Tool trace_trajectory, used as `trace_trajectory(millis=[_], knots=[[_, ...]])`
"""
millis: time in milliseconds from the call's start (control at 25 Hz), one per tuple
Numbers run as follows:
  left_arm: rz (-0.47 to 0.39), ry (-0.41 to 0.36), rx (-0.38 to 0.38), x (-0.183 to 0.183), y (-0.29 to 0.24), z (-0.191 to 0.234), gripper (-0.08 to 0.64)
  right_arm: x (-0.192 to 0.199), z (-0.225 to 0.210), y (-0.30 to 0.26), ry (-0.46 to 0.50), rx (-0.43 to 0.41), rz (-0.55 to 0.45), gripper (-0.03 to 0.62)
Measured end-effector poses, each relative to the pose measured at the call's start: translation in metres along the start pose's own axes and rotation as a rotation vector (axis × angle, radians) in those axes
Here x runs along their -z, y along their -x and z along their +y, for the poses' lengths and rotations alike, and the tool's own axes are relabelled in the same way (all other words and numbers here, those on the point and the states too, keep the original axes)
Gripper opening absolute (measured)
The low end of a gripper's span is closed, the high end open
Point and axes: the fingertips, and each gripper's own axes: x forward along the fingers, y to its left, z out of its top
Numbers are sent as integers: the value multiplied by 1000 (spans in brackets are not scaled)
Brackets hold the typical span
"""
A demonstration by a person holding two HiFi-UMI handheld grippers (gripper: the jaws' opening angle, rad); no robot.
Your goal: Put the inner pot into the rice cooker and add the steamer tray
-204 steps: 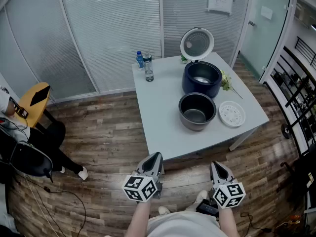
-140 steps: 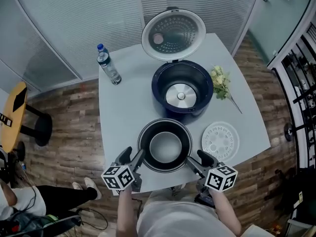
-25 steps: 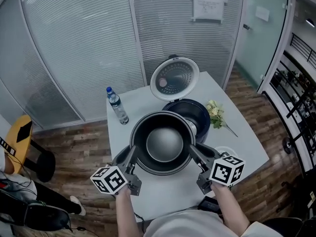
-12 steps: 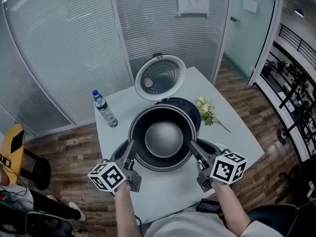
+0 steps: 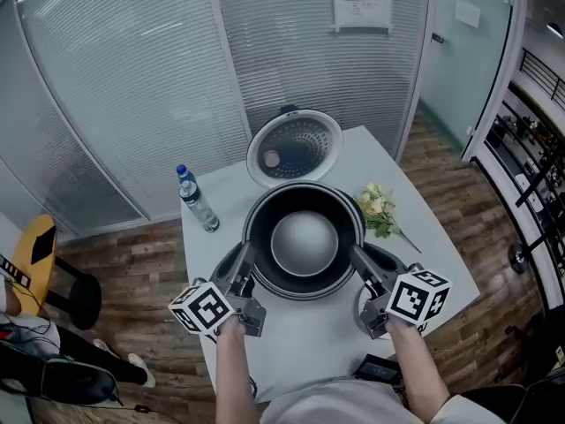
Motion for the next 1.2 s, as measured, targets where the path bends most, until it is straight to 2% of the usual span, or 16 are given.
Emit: trace_trajectory(millis=[480,720,1200], knots=[[-33,78,-7,-5,-44,8,48,-23,-34,-23,-33,-45,3,79],[-20,57,-27,-7,-66,10,46,-32,-53,-35,-44,-61,3,80],[21,89,-100,19,-101,38,46,-26,-105,-65,-105,-62,67,80]])
